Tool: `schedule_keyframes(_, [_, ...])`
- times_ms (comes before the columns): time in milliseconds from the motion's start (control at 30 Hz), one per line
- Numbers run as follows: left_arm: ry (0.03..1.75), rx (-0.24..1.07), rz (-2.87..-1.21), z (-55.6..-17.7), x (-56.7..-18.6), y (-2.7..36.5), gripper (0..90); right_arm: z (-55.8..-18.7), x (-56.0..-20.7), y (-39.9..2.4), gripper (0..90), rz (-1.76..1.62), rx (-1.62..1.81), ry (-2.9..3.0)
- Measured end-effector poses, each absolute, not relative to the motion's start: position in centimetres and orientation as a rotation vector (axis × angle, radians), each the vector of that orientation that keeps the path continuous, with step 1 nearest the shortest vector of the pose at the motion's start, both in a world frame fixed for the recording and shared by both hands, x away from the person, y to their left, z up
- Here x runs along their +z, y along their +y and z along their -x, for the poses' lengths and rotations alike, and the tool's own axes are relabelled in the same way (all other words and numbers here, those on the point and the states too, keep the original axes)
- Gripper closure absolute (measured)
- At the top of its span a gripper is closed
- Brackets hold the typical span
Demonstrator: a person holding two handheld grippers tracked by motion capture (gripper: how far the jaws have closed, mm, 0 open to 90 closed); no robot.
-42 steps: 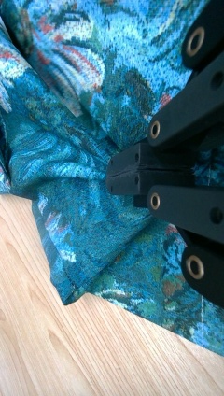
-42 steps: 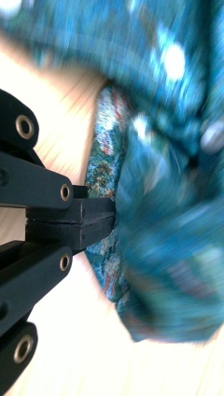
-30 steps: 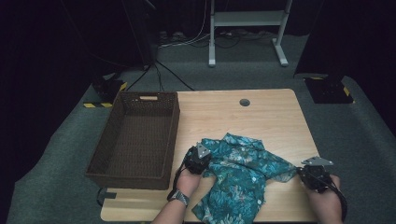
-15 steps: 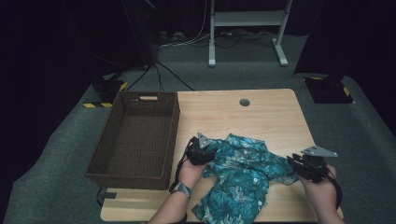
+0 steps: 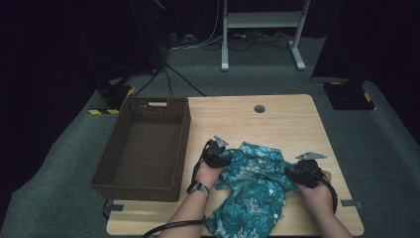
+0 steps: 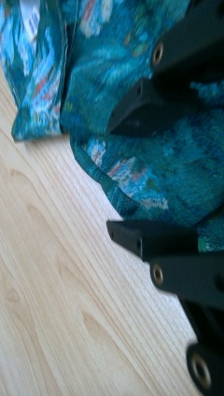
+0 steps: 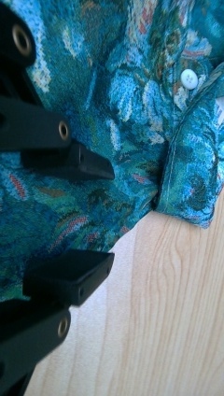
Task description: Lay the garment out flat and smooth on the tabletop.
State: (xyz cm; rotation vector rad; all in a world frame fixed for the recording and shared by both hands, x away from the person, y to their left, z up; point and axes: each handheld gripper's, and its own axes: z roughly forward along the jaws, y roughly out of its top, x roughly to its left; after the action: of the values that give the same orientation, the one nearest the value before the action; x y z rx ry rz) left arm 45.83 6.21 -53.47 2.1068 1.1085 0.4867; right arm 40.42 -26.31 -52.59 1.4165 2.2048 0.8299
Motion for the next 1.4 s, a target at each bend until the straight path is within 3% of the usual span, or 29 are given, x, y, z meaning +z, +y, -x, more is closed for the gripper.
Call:
schedule_keyframes(33, [1.105, 0.489, -2.104, -45.6, -53.5, 6.2, 52.5, -40.4, -52.6, -26.2, 62.3, -1.412, 0.828, 2.210])
schedule_keyframes(133, [1.063, 0.505, -2.128, -44.5, -53.4, 5.4, 84.3, -40.3, -52.4, -25.9, 85.6, -1.374, 0.816, 2.237])
schedule_keyframes(167, [1.036, 0.524, -2.148, -44.1, -53.4, 5.2, 87.7, -40.1, -52.4, -25.7, 88.7, -1.357, 0.798, 2.244])
schedule_keyframes(267, [1.032, 0.493, -2.161, -43.5, -53.2, 5.0, 88.4, -39.8, -52.3, -25.6, 89.6, -1.328, 0.775, 2.256])
schedule_keyframes(533, [0.905, 0.548, -2.018, -38.8, -47.2, 6.6, 88.3, -35.0, -48.2, -28.3, 89.6, -1.239, 0.929, 2.131])
schedule_keyframes(667, [0.877, 0.598, -1.969, -39.4, -43.7, 6.7, 88.3, -35.3, -43.6, -28.5, 89.7, -1.165, 0.985, 2.049])
schedule_keyframes(700, [0.865, 0.659, -1.939, -41.2, -40.2, 6.3, 88.3, -36.5, -41.6, -28.3, 89.7, -1.142, 0.989, 2.021])
schedule_keyframes(733, [0.865, 0.659, -1.939, -41.2, -40.2, 6.3, 88.3, -36.5, -41.6, -28.3, 89.7, -1.142, 0.989, 2.021])
schedule_keyframes(800, [0.926, 0.825, -1.890, -45.3, -35.4, 5.3, 84.3, -40.8, -36.7, -27.4, 87.5, -1.127, 0.957, 1.936])
schedule_keyframes(900, [1.006, 0.864, -1.863, -47.4, -34.0, 4.8, 51.4, -43.9, -34.0, -26.7, 70.3, -1.172, 0.914, 1.890])
schedule_keyframes(933, [1.006, 0.864, -1.863, -47.4, -34.0, 4.8, 48.2, -43.9, -34.0, -26.7, 70.3, -1.172, 0.914, 1.890])
schedule_keyframes(1400, [1.059, 0.650, -1.936, -44.7, -44.4, 6.4, 39.0, -40.9, -42.5, -27.4, 61.0, -1.265, 0.913, 2.005])
